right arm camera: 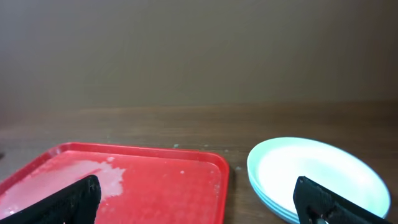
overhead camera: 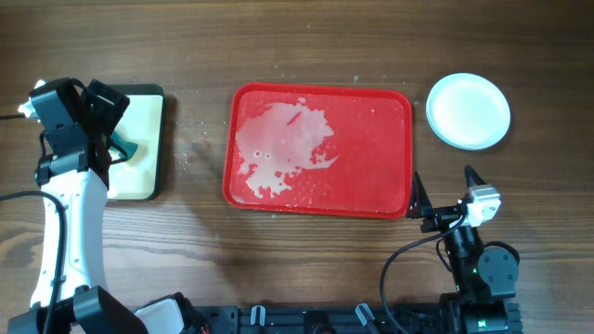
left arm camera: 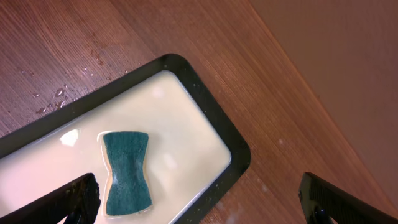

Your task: Clean dirty plates on tray and stack at the side

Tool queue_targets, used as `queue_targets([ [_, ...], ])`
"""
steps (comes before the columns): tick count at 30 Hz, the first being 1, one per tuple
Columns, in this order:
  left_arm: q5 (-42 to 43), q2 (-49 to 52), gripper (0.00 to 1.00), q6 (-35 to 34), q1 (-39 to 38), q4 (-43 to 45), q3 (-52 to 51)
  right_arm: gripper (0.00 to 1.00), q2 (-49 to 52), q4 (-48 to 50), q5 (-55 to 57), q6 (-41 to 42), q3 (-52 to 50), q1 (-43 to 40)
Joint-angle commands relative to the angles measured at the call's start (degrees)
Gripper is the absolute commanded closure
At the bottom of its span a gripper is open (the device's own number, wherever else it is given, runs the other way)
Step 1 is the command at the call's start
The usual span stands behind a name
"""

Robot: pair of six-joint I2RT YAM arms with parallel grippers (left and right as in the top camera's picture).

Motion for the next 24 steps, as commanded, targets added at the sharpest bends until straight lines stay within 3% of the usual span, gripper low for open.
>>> queue_targets([
  [1, -0.15, 0.09, 0.00, 0.09, 0.07, 0.15, 0.37, 0.00, -0.94, 0.02, -0.11, -2.69, -0.13, -0.24],
  [21, -0.15, 0.09, 0.00, 0.09, 0.07, 0.15, 0.37, 0.00, -0.52, 0.02, -0.07, -2.71, -0.11, -0.22],
  [24, -0.39, 0.09, 0.00, 0.28, 0.07, -3.10, 0.37, 0.00, -0.52, 0.02, -0.07, -2.71, -0.11, -0.22],
])
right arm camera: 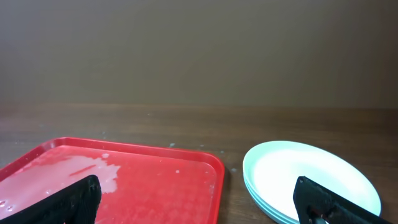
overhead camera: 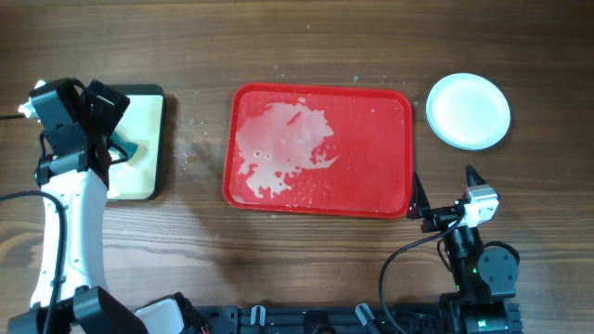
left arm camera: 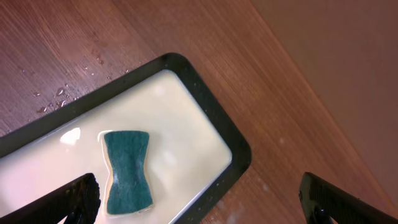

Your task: Clean dirty plates on tray and stack at the side

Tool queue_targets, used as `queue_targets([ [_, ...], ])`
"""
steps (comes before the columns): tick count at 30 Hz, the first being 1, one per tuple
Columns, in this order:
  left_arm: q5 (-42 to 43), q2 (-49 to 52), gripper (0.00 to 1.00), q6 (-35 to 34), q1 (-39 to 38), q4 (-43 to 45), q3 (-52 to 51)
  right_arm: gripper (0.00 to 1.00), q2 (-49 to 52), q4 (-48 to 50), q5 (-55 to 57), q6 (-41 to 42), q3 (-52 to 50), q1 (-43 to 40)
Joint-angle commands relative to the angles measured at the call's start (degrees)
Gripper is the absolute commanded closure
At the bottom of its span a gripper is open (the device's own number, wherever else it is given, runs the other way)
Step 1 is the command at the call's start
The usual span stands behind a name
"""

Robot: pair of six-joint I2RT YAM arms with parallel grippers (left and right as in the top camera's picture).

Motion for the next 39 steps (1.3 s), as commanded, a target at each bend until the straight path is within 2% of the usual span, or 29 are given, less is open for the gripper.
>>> queue_targets([
  [1, -0.35, 0.09, 0.00, 0.24, 0.07, -4.42, 0.37, 0.00, -0.52, 0.02, -0.07, -0.61, -0.11, -0.22],
  [4, -1.57, 0.13, 0.00, 0.39, 0.07, -10.38, 0.35, 0.00, -0.52, 0.02, -0.07, -0.63, -0.11, -0.22],
  [6, -1.68, -2.23, 0.00, 3.89, 0.07, -17.29, -0.90, 0.00, -0.52, 0.02, -0.07, -0.61, -0.11, -0.22],
  [8, -1.55, -5.05, 0.00, 5.31, 0.07, -18.43, -4.00, 0.00, -0.52, 0.02, -0.07, -0.61, -0.11, -0.22],
  [10, 2.14, -10.36, 0.00, 5.35, 0.07, -16.79, -9.88, 0.00, -0.52, 0.02, -0.07, -0.61, -0.11, -0.22],
  [13, 8.76, -21.88, 0.00, 6.36, 0.07, -8.76, -22.58, 0.00, -0.52, 0.02, -0.07, -0.61, -0.11, -0.22],
  [14, 10.25, -26.51, 0.00, 6.38, 0.04, -2.29, -28.65, 0.00, -0.52, 0.02, -0.07, -0.63, -0.11, -0.22],
  [18, 11.65, -37.27, 0.00, 6.56, -1.20, 15.37, -43.63, 0.00, -0.52, 0.02, -0.07, -0.61, -0.11, -0.22],
  [21, 11.61, -47.41, 0.00, 12.13, -5.33, 22.56, -51.65, 0.00, -0.52, 0.02, -0.07, -0.61, -0.11, -0.22],
  [23, 10.49, -53.18, 0.00, 15.19, -8.00, 22.47, -53.44, 0.00, -0.52, 0.02, -0.07, -0.61, -0.11, -0.22],
  [26, 7.93, -58.69, 0.00, 15.21, -9.60, 20.92, -53.64, 0.00, -0.52, 0.02, -0.07, -0.61, -0.11, -0.22],
  [34, 7.96, -68.65, 0.00, 15.32, -9.73, 16.00, -57.51, 0.00, -0.52, 0.02, -0.07, -0.61, -0.11, -0.22],
  [39, 7.56, -75.14, 0.00, 17.22, -13.70, 15.41, -57.51, 0.00, -0.52, 0.02, -0.07, -0.61, -0.11, -0.22],
])
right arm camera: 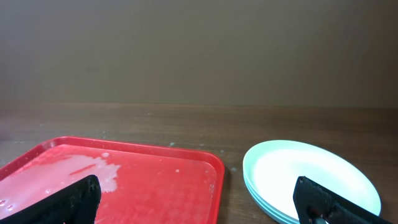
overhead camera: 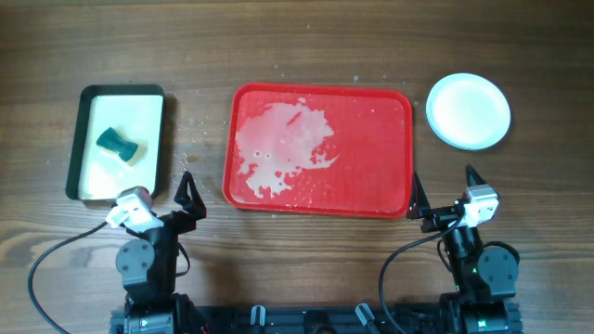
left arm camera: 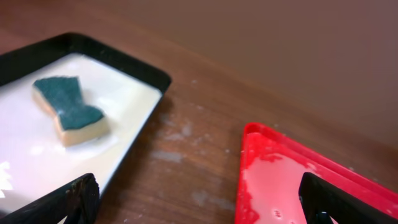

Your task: Clean dirty plates on tray and stack at the side

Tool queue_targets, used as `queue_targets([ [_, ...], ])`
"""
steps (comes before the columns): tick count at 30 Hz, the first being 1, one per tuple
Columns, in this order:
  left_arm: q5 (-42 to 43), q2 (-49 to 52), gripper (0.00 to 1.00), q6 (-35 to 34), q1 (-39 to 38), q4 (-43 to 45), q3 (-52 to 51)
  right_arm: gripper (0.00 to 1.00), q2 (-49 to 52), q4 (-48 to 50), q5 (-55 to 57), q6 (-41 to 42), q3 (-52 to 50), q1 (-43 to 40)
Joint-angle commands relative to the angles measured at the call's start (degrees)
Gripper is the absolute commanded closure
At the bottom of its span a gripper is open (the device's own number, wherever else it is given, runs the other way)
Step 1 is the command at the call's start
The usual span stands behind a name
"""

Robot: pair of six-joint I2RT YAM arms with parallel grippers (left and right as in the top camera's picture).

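Note:
The red tray [overhead camera: 371, 148] lies mid-table with a white soapy smear [overhead camera: 278, 144] on its left half and no plate on it. A stack of white plates [overhead camera: 468, 110] rests to its right, also seen as plates [right arm camera: 311, 177]. A green-topped sponge [overhead camera: 121, 143] lies in the black-rimmed basin [overhead camera: 76, 139] of white liquid. My left gripper [overhead camera: 156, 197] stands open and empty at the near edge, facing the gap between basin and tray. My right gripper [overhead camera: 442, 190] is open and empty near the tray's front right corner.
Water droplets and wet marks [overhead camera: 195, 144] speckle the wood between basin and tray. Both arm bases and their cables [overhead camera: 56, 255] sit along the near table edge.
My left arm was stretched out over the basin at the far left, open above the sponge. Now it is folded back at the near edge, low, looking at basin and tray. The right arm is unchanged.
At first my left gripper hung open over the basin with the sponge lying in it, and the plates stood stacked at the right. It stayed there while the right wrist shifted slightly. Now both arms rest at the near edge, open.

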Motion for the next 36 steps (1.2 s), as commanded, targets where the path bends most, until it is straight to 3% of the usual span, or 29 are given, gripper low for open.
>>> queue_targets([
  [1, -0.55, -4.39, 0.00, 3.82, -3.28, -0.59, -0.15, 0.00, -0.52, 0.20, -0.07, -0.61, -0.09, -0.22],
  [4, -0.37, -7.96, 0.00, 12.22, -6.91, -0.61, -0.15, 0.00, -0.52, 0.20, -0.07, -0.59, -0.09, -0.22],
  [12, -0.63, -7.98, 0.00, 21.53, -8.90, -0.61, -0.15, 0.00, -0.52, 0.20, -0.07, -0.59, -0.09, -0.22],
  [36, -1.03, -7.93, 0.00, 21.57, -8.90, -0.57, -0.15, 0.00, -0.52, 0.20, -0.07, -0.61, -0.09, -0.22],
])
